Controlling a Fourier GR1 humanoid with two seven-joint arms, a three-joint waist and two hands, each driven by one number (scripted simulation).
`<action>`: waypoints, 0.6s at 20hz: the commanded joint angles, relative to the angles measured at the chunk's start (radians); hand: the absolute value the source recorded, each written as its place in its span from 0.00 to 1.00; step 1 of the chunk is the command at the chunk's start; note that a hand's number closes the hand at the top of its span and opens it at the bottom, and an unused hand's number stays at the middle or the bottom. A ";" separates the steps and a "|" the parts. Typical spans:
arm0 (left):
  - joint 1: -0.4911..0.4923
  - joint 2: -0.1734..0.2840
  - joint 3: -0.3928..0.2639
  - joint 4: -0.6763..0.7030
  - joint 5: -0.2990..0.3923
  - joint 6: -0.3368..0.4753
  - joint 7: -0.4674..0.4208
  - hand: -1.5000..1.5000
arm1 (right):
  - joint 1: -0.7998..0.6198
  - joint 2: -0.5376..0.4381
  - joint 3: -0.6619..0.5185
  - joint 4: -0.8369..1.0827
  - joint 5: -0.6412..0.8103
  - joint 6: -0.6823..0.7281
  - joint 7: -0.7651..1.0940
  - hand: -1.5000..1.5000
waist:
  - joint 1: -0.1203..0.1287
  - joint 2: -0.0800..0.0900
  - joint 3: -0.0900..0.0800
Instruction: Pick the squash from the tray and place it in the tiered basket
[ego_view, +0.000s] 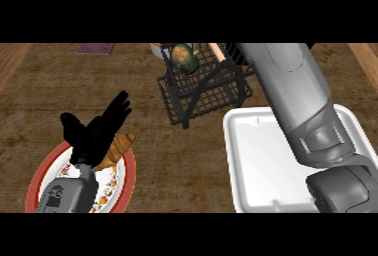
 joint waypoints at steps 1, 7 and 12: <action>-0.039 -0.006 0.009 0.009 -0.010 0.025 0.015 0.50 | 0.083 -0.125 -0.034 -0.050 -0.029 0.079 0.019 0.00 | -0.023 -0.002 0.001; 0.056 -0.013 0.006 -0.052 -0.007 0.032 0.008 0.50 | 0.270 -0.288 -0.025 -0.291 -0.120 0.388 0.084 0.00 | -0.042 -0.014 0.001; 0.073 0.029 0.030 -0.057 0.028 -0.023 0.009 0.50 | 0.467 -0.437 -0.069 -0.454 -0.232 0.630 0.072 0.00 | -0.045 -0.014 0.001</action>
